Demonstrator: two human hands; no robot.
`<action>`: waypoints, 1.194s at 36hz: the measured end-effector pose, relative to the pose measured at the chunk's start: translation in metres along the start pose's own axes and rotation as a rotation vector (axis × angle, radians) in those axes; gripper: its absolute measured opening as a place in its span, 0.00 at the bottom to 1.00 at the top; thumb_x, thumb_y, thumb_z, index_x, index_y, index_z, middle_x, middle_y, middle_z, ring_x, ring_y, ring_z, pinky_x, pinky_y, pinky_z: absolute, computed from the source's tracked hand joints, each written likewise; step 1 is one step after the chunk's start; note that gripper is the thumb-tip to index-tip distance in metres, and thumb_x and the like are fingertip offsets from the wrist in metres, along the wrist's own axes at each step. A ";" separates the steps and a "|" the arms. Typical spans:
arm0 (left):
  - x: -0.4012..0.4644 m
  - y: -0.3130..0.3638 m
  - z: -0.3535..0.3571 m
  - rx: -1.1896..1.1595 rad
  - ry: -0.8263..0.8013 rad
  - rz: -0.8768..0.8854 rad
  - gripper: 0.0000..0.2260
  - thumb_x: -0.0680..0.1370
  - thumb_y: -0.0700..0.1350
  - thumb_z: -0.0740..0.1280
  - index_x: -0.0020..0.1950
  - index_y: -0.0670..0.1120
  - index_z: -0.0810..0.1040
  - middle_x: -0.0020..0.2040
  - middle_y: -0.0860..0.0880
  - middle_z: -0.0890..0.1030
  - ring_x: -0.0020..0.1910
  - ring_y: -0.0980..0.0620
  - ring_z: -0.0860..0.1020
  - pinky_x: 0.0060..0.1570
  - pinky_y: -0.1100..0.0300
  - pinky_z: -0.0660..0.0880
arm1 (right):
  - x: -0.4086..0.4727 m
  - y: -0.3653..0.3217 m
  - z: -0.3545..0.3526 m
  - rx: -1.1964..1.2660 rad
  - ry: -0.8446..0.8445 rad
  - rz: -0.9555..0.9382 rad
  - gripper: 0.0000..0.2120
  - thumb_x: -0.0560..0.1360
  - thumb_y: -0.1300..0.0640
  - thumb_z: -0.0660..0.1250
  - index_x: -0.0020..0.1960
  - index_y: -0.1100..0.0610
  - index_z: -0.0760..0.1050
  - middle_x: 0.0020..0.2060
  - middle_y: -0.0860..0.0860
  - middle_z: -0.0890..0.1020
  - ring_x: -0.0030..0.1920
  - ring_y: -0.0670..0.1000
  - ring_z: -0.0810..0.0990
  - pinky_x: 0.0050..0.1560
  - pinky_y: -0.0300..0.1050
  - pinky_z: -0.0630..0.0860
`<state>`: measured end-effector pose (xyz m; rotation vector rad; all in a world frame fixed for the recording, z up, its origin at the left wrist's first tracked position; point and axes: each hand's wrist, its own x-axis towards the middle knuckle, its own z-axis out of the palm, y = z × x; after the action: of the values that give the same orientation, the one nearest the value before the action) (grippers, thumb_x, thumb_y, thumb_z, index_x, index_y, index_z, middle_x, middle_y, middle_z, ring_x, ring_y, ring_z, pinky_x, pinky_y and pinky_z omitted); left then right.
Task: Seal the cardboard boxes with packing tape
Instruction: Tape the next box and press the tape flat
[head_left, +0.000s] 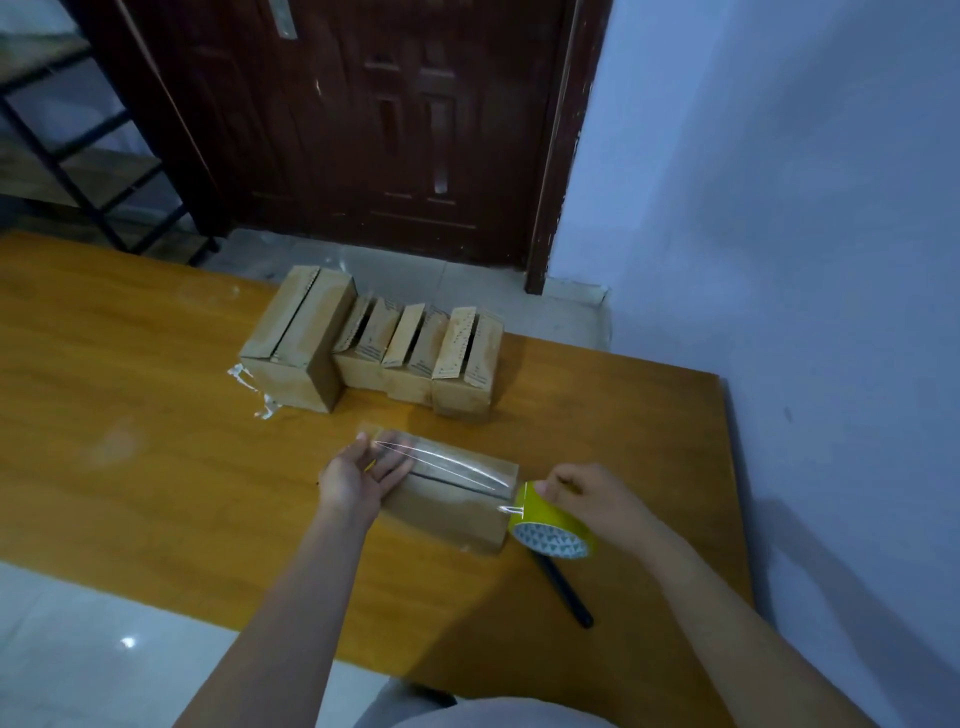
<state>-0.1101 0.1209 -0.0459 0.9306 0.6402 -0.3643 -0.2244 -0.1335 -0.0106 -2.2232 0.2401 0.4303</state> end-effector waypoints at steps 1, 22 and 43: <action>0.001 0.000 -0.001 0.000 0.001 -0.002 0.19 0.83 0.40 0.56 0.73 0.38 0.60 0.49 0.38 0.80 0.39 0.40 0.84 0.42 0.42 0.80 | 0.001 0.000 -0.002 -0.008 0.002 0.001 0.14 0.76 0.42 0.62 0.34 0.45 0.73 0.35 0.46 0.76 0.37 0.46 0.75 0.39 0.45 0.68; 0.005 -0.006 -0.003 -0.105 0.051 0.025 0.19 0.83 0.41 0.56 0.73 0.41 0.58 0.49 0.36 0.80 0.40 0.39 0.84 0.37 0.42 0.81 | 0.017 -0.002 0.024 -0.390 0.058 0.039 0.18 0.78 0.39 0.58 0.37 0.50 0.68 0.27 0.47 0.69 0.26 0.46 0.67 0.25 0.41 0.58; 0.002 -0.005 0.002 -0.053 0.092 0.020 0.22 0.82 0.41 0.59 0.74 0.41 0.57 0.54 0.35 0.79 0.47 0.38 0.81 0.32 0.48 0.81 | 0.021 0.003 0.014 -0.318 0.105 0.045 0.19 0.77 0.39 0.60 0.42 0.54 0.76 0.27 0.48 0.72 0.26 0.46 0.68 0.27 0.42 0.61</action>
<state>-0.1110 0.1166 -0.0495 0.9060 0.7213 -0.2869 -0.2095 -0.1253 -0.0292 -2.5596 0.2946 0.3989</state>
